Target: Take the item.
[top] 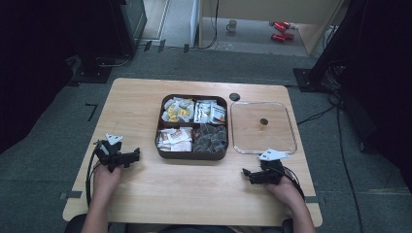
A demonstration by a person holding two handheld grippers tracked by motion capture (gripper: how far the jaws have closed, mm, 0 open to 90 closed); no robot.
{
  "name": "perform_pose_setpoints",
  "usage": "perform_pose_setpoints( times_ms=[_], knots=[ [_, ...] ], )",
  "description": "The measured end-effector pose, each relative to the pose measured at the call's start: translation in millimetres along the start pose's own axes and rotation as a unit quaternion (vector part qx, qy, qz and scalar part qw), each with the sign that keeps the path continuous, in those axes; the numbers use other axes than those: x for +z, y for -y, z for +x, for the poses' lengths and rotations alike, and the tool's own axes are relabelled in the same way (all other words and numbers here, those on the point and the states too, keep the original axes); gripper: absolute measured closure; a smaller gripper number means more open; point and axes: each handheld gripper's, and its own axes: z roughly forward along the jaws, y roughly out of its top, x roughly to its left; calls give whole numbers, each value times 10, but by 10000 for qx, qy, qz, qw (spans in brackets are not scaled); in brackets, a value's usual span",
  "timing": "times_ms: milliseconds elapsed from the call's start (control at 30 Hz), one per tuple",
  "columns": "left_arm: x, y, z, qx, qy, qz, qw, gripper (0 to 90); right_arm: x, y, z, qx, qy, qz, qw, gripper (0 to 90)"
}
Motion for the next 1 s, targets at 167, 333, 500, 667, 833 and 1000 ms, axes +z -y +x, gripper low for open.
perform_pose_setpoints(
  times_ms=[167,333,500,667,833,1000],
  knots=[
    [3,-3,-9,-6,-17,-1,10000,0,0,0,0,0,0,1,10000,78],
    [9,-8,-21,-9,-12,-5,10000,0,0,0,0,0,1,0,10000,78],
    [22,-23,-30,8,-6,5,10000,0,0,0,0,1,0,1,10000,78],
    [26,-27,-34,0,-11,2,10000,0,0,0,0,1,0,2,10000,78],
    [42,-43,-37,84,64,2,9999,0,0,0,2,0,1,-1,10000,78],
    [61,-94,-43,86,82,122,9999,0,-10,9,16,-20,-11,12,10000,78]
  ],
)
